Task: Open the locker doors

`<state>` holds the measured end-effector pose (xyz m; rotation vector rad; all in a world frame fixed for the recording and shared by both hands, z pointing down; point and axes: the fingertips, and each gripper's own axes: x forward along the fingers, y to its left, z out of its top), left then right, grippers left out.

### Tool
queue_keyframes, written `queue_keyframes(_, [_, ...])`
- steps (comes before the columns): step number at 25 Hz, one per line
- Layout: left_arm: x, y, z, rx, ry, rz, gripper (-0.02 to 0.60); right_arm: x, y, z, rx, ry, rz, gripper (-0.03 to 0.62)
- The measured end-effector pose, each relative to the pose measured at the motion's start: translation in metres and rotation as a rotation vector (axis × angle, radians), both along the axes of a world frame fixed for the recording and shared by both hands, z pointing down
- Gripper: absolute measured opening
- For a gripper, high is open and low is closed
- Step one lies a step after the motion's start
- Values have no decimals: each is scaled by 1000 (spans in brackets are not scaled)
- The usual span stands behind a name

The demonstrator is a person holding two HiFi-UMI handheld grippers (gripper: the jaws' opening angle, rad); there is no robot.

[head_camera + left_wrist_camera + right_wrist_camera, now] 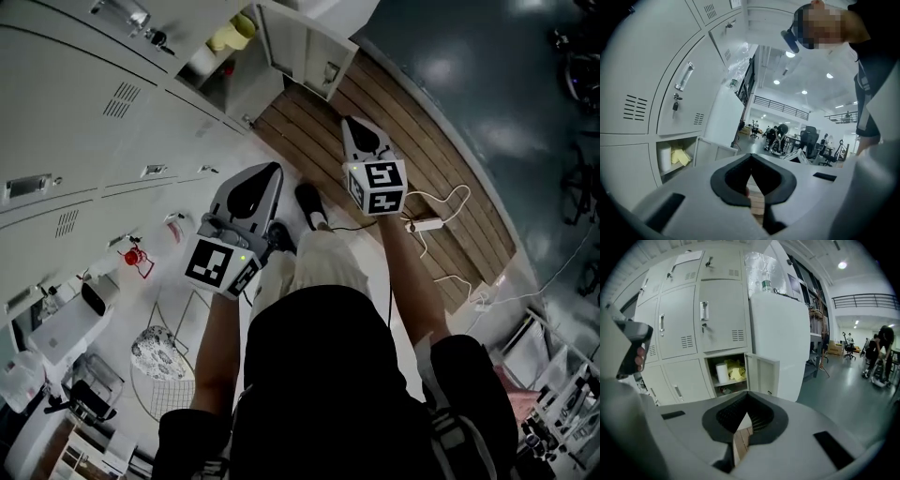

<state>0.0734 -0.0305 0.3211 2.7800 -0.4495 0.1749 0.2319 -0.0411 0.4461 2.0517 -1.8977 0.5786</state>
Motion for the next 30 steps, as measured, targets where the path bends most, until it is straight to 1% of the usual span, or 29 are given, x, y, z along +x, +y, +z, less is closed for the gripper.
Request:
queue_keyframes(5, [-22, 10, -10, 15, 32, 35, 17, -39, 28, -54, 72, 9, -7, 6])
queue_keyframes(10, [-51, 23, -20, 23, 56, 32, 18, -84, 53, -98, 119, -7, -37, 6])
queue_keyframes(18, [-79, 49, -40, 25, 96, 75, 17, -136, 93, -163, 253, -8, -53, 6])
queue_keyframes(24, [-93, 67, -53, 53, 111, 105, 17, -159, 115, -180, 306, 4, -46, 6])
queue_keyframes(30, [-104, 76, -60, 65, 124, 108, 18, -171, 126, -186, 338, -6, -27, 5])
